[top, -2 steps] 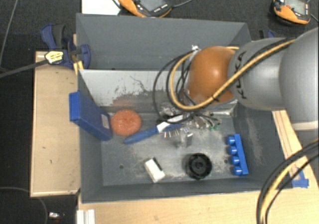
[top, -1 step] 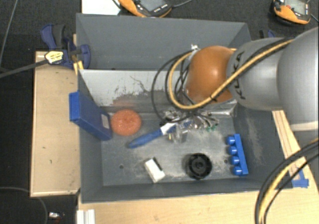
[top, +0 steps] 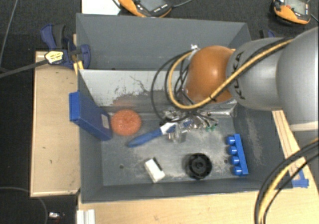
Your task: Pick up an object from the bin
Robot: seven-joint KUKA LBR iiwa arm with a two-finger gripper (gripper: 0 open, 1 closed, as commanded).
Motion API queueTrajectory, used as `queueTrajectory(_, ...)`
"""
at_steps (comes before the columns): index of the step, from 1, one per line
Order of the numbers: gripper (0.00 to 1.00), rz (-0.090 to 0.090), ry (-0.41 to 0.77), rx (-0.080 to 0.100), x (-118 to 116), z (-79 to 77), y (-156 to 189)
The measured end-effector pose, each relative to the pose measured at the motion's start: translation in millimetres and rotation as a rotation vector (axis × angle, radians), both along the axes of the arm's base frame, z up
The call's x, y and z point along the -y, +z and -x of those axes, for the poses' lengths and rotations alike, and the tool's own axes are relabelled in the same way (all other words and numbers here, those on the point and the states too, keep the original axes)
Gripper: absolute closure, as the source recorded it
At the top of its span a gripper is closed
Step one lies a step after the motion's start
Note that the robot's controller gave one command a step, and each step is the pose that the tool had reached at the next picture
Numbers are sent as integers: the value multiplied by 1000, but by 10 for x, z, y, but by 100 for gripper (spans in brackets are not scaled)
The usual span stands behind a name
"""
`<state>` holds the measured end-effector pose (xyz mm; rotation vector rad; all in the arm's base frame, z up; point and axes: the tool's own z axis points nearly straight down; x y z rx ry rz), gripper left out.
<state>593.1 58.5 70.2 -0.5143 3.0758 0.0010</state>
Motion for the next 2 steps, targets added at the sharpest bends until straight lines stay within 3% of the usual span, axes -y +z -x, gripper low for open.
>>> queueTrajectory(1,100,1,0,-10,3,31,330)
queueTrajectory(2,100,1,-1,-2,1,4,822)
